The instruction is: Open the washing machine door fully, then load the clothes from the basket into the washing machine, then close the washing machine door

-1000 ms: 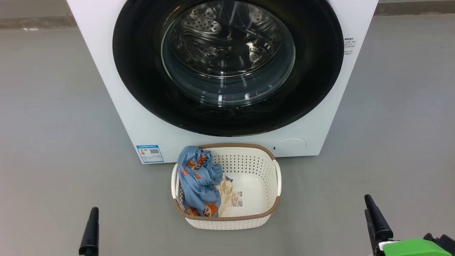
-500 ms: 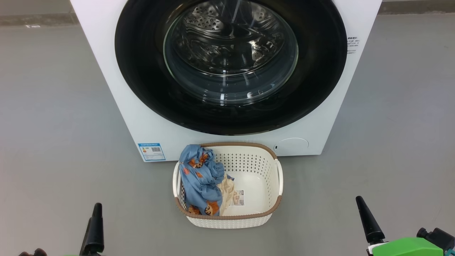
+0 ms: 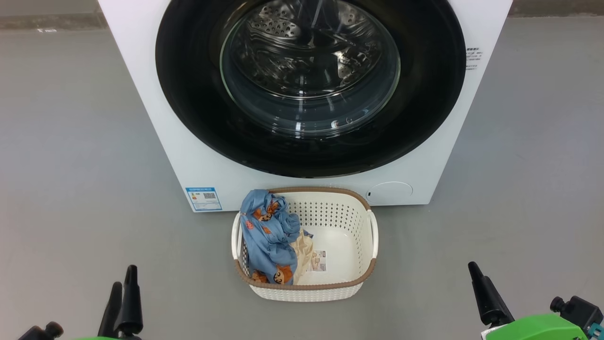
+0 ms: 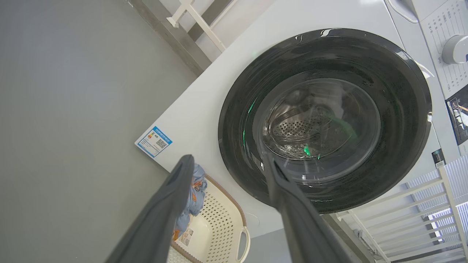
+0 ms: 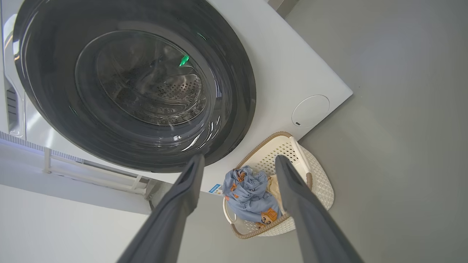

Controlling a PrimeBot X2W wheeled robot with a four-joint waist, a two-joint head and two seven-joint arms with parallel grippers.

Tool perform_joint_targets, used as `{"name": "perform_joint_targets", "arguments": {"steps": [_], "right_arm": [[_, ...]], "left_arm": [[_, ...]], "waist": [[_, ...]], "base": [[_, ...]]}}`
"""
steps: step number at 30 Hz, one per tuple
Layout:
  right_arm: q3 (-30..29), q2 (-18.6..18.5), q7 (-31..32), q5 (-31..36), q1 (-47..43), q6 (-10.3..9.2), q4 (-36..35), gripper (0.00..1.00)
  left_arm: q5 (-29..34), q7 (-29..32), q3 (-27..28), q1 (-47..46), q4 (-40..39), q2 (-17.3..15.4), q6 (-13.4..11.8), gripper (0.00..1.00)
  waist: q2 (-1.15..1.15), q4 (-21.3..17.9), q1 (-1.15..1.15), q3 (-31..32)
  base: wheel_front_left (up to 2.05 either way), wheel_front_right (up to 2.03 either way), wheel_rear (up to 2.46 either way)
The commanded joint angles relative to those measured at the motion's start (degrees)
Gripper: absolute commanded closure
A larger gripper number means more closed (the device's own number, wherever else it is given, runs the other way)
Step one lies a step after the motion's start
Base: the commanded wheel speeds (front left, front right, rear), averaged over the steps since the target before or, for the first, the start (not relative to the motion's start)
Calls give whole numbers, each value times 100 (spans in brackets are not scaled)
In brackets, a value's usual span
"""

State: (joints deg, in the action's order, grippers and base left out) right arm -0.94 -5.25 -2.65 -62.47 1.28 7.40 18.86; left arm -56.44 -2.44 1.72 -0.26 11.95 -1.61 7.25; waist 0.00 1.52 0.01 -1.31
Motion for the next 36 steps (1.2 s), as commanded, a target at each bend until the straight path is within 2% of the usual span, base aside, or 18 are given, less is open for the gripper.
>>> {"name": "perform_joint_targets", "arguments": {"steps": [1, 36], "right_arm": [[89, -93, -83, 273, 207, 4, -132, 0], [245, -282, -669, 2427, 87, 7, -249, 0]], "left_arm": [[259, -100, 79, -85, -211, -67, 12, 0], [2636, -688, -160, 1, -476, -155, 18, 0]], "waist": [[0, 7, 0, -3], [0, 127, 0, -108]], "base": [[0, 0, 0], [0, 0, 0]]}}
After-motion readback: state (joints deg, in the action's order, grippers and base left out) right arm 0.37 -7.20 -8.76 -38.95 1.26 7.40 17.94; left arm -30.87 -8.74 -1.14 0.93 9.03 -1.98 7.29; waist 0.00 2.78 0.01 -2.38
